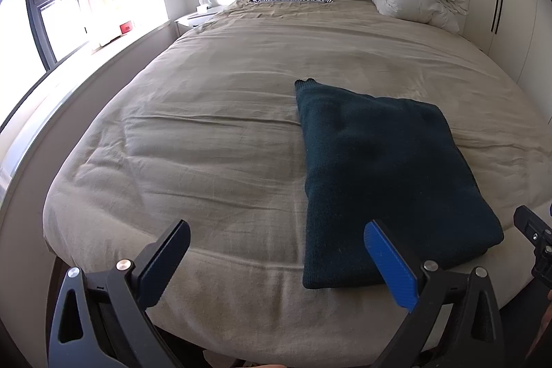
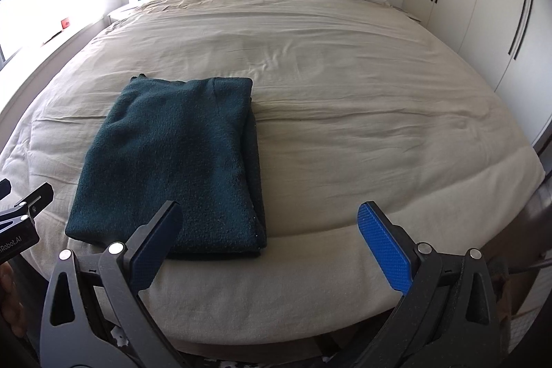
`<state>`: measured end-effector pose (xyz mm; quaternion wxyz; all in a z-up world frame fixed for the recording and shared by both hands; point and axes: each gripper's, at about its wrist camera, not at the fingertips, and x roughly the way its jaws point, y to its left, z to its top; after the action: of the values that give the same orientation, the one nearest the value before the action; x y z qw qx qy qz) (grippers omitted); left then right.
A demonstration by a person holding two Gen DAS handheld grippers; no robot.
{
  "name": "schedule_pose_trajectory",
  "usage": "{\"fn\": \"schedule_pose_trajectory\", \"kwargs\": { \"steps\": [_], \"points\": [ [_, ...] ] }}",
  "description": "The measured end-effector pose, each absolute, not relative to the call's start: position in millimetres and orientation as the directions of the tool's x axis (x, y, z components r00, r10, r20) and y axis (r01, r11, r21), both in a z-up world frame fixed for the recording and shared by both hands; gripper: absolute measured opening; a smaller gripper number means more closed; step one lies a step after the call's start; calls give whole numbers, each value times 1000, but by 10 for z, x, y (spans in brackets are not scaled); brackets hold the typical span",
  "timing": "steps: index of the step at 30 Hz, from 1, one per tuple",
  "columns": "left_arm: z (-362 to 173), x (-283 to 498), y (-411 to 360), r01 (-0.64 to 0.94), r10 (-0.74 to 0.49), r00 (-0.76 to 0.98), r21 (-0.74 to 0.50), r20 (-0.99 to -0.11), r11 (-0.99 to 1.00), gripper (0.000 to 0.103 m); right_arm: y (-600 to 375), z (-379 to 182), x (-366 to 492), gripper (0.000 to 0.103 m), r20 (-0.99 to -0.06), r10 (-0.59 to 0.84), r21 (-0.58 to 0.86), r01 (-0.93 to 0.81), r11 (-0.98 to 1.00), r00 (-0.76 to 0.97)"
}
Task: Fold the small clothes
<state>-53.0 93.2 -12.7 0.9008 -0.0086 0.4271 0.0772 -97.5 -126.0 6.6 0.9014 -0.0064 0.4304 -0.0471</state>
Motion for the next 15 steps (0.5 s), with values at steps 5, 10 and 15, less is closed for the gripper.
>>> {"fn": "schedule_pose_trajectory", "kwargs": {
  "steps": [5, 10, 15],
  "points": [
    [-128, -531, 932, -146, 132, 623, 51, -771, 988, 103, -1256, 64, -976, 103, -776, -90, -51, 80, 995, 624],
    [-128, -532, 931, -147, 132, 623, 50, -771, 988, 103, -1256, 62, -977, 103, -777, -91, -51, 81, 995, 623],
    [-132, -537, 935, -148, 132, 622, 50, -772, 988, 103, -1257, 57, -982, 103, -778, -90, -51, 81, 995, 622]
  ]
}}
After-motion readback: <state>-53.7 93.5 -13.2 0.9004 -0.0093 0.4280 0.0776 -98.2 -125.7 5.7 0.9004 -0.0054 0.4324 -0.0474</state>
